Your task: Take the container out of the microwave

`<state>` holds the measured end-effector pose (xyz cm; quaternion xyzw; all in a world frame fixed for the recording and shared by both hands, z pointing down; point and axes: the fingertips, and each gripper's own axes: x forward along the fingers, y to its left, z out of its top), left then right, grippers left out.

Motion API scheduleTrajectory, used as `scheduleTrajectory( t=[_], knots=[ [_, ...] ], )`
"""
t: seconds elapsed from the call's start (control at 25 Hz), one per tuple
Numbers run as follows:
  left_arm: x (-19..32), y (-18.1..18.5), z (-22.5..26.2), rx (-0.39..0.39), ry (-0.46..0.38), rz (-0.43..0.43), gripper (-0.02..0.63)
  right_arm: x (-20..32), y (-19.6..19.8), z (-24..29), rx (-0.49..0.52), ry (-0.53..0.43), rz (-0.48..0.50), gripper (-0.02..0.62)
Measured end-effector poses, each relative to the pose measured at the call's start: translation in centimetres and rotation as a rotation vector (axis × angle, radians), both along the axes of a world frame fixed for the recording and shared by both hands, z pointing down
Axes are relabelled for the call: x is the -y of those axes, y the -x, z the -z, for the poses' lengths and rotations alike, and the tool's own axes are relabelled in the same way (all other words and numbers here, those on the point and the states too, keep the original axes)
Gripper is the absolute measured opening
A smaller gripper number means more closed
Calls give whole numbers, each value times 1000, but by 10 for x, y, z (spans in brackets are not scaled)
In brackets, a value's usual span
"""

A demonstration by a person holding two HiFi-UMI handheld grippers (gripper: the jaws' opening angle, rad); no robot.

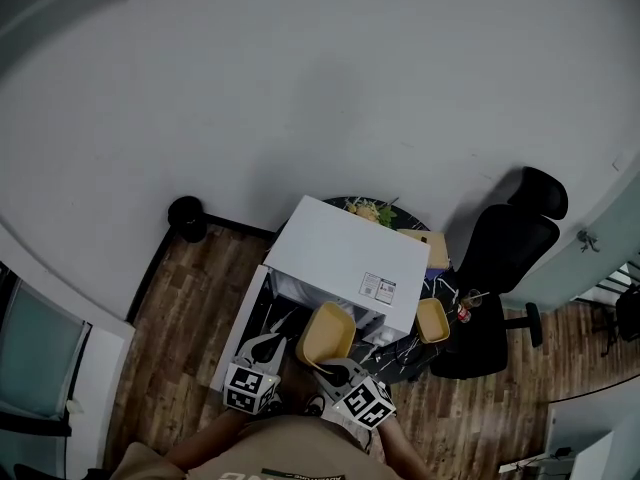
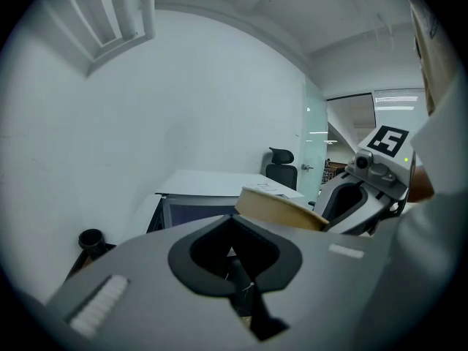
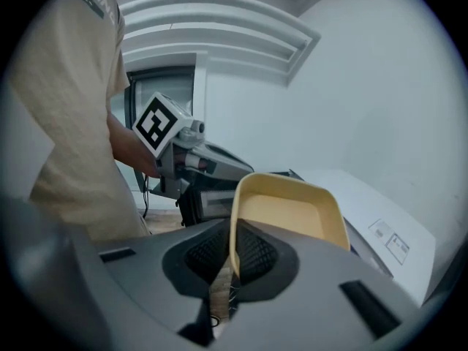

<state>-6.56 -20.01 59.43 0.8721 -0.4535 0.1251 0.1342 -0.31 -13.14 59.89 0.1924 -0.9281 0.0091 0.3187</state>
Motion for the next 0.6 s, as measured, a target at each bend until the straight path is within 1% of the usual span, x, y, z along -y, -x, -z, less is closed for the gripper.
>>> scheduleTrajectory(
  t=[0.16, 0.28, 0.36, 0.44, 0.6],
  knots=[
    [2, 3, 13, -5, -15, -4, 8, -2, 3, 27, 4, -2, 18, 20],
    [5, 8, 35, -10, -46, -12, 8, 1, 4, 49, 44, -5, -12, 20],
    [10, 10, 53, 0, -73, -21, 8, 6, 3, 64, 55, -29, -34, 20],
    [16, 11, 66, 2, -82, -29, 8, 12, 1, 76, 58, -62, -42, 20],
    [25, 9, 81, -1, -102, -44, 8, 22, -4, 93, 82, -99, -72, 20]
  ],
)
